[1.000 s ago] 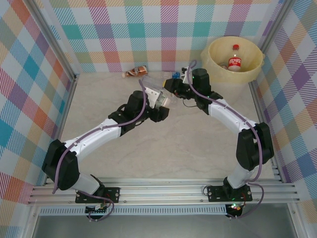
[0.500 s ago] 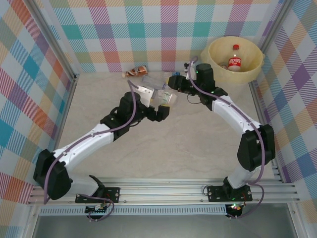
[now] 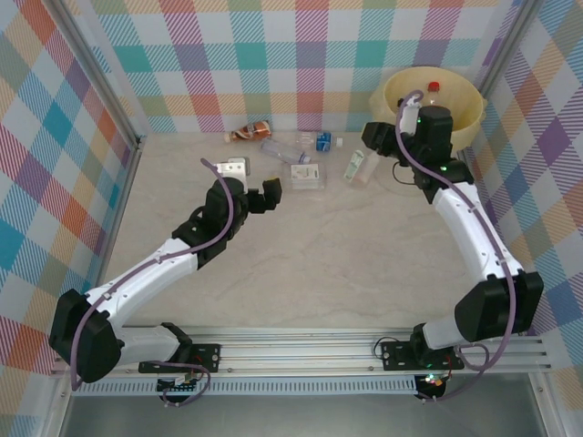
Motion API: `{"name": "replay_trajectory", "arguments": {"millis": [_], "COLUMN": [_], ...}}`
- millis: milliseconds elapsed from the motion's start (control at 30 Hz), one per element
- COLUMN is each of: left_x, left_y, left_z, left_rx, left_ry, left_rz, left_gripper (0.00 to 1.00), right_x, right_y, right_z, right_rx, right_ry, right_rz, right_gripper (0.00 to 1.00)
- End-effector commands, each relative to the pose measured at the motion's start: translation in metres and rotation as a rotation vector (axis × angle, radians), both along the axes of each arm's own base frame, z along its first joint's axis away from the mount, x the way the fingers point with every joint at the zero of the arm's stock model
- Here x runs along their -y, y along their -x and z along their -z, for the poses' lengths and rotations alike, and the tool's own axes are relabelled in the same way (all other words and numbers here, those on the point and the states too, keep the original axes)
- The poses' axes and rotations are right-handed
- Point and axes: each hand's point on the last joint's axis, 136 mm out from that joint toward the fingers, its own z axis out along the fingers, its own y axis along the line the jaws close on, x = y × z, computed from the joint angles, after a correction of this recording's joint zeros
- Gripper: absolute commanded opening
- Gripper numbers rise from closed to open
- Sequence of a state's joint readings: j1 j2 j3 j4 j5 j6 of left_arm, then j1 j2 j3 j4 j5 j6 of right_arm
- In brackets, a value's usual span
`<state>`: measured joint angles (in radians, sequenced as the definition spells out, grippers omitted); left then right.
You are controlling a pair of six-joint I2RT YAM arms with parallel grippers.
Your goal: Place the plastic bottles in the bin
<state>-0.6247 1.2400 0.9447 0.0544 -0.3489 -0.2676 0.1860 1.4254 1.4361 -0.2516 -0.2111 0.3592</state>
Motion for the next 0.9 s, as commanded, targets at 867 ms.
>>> {"name": "replay_trajectory", "arguments": {"millis": [867], "left_x": [-0.015], "left_y": [-0.013], "left_z": [0.027], "left_rx": [-0.069], "left_ry": [0.03], "left_rz": [-0.121], "left_gripper": [1.0], "right_x": [0.215], "right_y": [-0.101], "right_z": [-0.114], "right_rx": [0.183], "right_ry": [0.736], "right_rz": [0.718], "right_gripper": [0.29]}}
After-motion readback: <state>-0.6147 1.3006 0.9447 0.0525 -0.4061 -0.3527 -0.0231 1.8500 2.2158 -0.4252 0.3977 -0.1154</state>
